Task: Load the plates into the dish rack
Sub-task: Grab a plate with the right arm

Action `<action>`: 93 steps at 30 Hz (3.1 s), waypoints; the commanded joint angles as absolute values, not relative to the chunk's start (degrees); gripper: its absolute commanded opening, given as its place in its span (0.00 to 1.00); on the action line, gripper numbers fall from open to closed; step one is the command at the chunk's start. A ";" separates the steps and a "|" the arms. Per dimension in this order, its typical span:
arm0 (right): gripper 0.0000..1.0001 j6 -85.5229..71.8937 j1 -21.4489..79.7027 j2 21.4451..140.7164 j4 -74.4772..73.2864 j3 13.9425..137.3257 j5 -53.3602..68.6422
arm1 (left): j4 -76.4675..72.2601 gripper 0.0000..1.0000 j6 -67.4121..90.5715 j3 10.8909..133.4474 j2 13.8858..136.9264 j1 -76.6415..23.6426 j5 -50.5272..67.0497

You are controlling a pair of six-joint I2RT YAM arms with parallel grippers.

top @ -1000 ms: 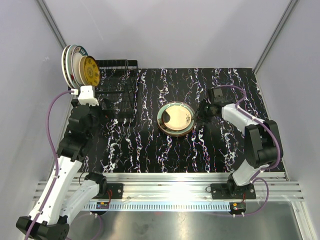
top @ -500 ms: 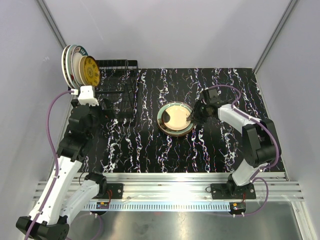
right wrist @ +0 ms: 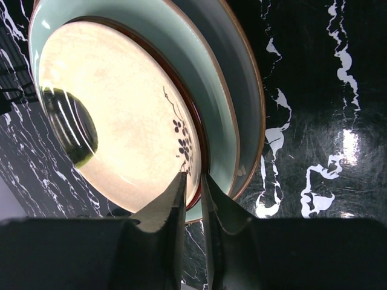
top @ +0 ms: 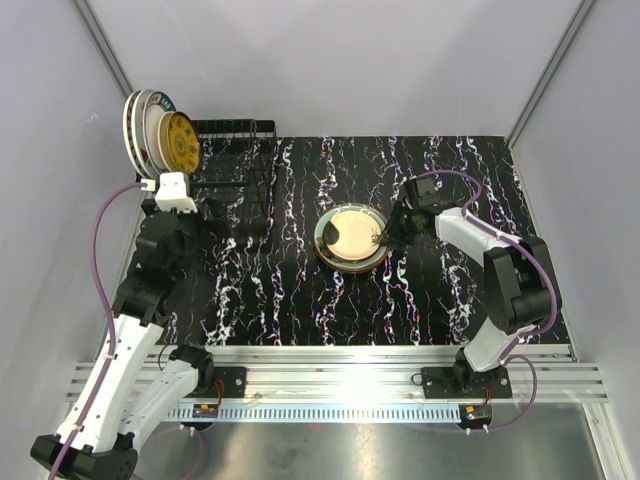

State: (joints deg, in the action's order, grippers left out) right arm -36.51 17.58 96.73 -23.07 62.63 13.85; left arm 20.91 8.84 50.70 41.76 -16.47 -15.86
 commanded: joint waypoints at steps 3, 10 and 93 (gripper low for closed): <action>0.27 -36.39 18.11 95.80 -22.50 63.99 11.78 | 18.28 0.99 8.35 51.42 40.61 -16.79 -16.87; 0.28 -36.83 18.11 96.59 -21.89 63.54 11.86 | 18.28 0.99 8.26 51.42 40.43 -16.79 -17.05; 0.00 -44.12 18.28 71.81 -8.35 47.38 20.47 | 15.65 0.99 12.57 50.19 45.35 -17.58 -1.51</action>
